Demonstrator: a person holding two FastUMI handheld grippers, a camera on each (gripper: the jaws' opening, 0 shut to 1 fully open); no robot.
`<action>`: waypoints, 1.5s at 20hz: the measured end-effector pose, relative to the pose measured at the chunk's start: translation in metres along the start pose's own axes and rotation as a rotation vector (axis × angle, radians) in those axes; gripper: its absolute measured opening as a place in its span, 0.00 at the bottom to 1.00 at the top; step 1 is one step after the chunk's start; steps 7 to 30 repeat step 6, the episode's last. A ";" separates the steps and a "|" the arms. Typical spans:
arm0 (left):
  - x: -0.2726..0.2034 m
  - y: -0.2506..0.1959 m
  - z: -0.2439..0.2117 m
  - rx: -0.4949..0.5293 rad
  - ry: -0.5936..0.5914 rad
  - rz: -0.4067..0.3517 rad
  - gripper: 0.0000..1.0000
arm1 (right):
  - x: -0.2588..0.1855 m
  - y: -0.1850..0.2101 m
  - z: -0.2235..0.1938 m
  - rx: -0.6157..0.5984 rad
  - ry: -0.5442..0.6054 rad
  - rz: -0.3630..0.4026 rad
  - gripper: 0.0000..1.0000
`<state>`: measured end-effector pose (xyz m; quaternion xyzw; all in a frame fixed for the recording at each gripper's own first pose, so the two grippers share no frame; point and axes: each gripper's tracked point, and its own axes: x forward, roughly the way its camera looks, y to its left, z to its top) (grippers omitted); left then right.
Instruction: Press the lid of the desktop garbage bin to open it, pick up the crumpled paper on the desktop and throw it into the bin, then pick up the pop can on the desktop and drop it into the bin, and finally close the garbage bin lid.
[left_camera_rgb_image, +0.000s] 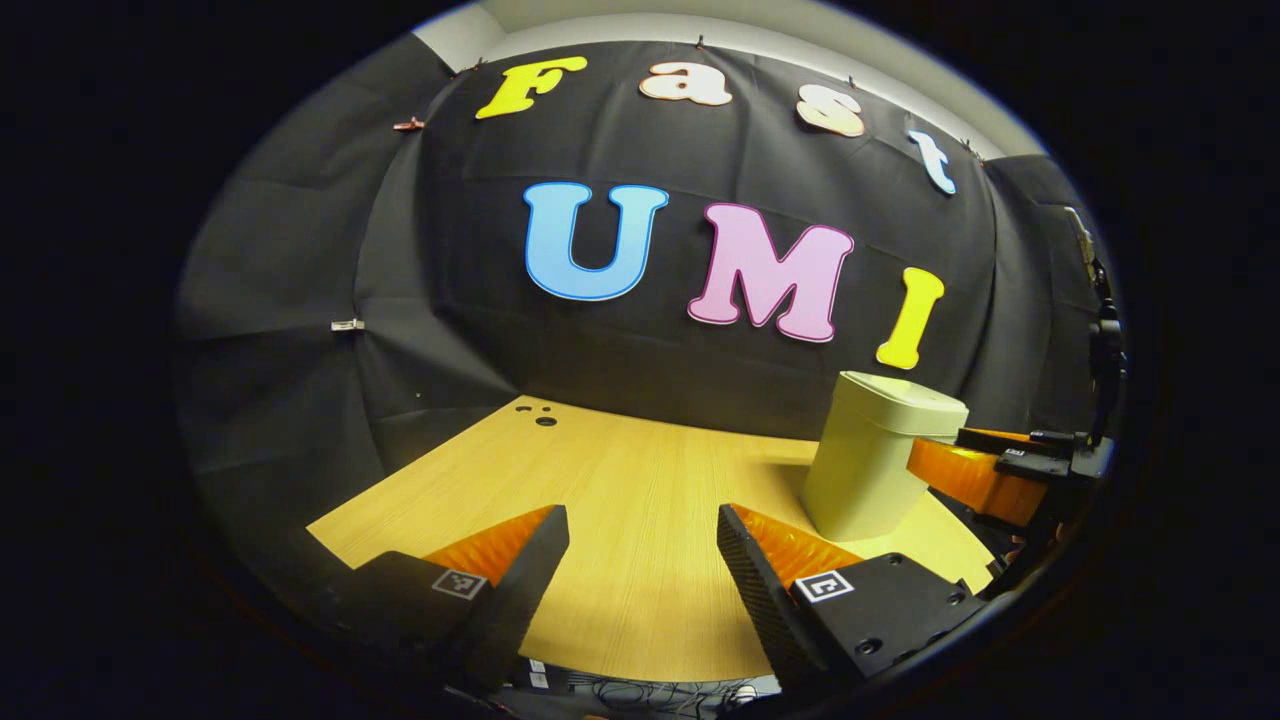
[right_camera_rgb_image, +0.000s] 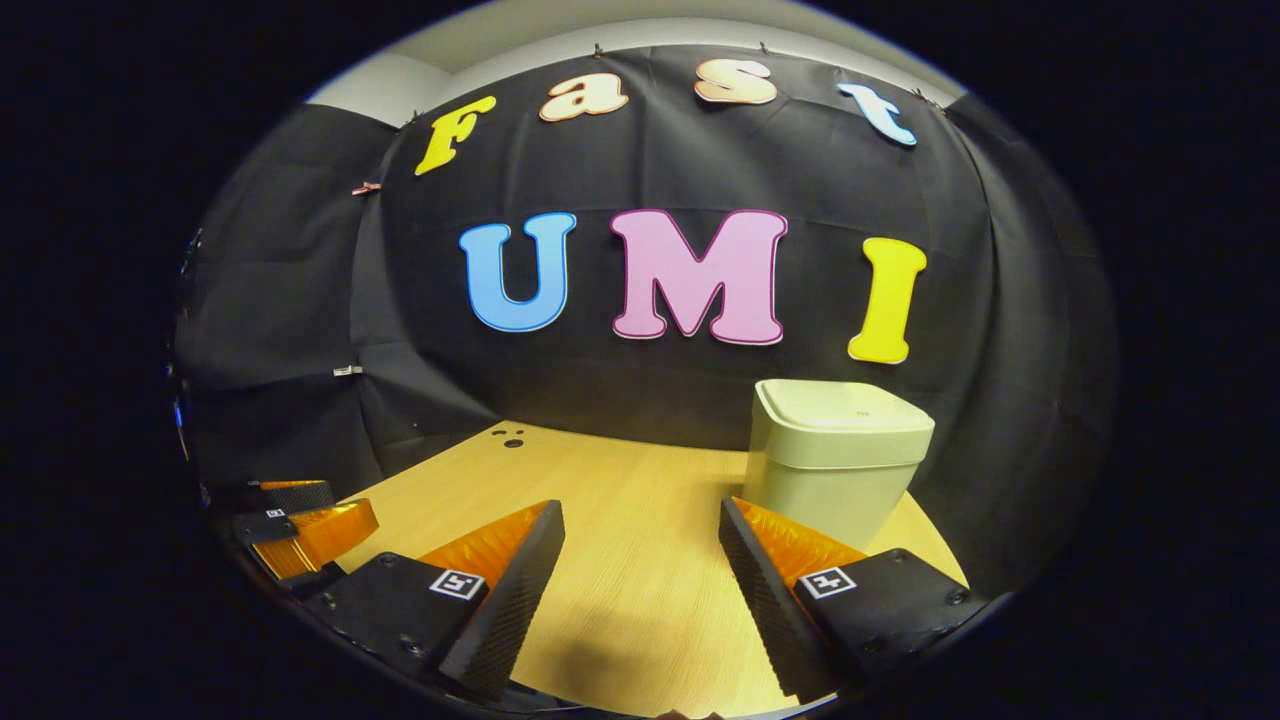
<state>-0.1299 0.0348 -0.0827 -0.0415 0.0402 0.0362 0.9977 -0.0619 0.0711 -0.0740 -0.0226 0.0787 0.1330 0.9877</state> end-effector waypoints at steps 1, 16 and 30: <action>0.001 0.001 0.000 0.006 0.000 0.005 0.96 | 0.001 0.001 0.000 0.006 0.000 0.003 0.98; 0.009 0.006 -0.016 0.003 0.053 0.019 0.96 | 0.004 -0.013 0.005 0.024 -0.030 -0.016 0.98; 0.009 0.006 -0.016 0.003 0.053 0.019 0.96 | 0.004 -0.013 0.005 0.024 -0.030 -0.016 0.98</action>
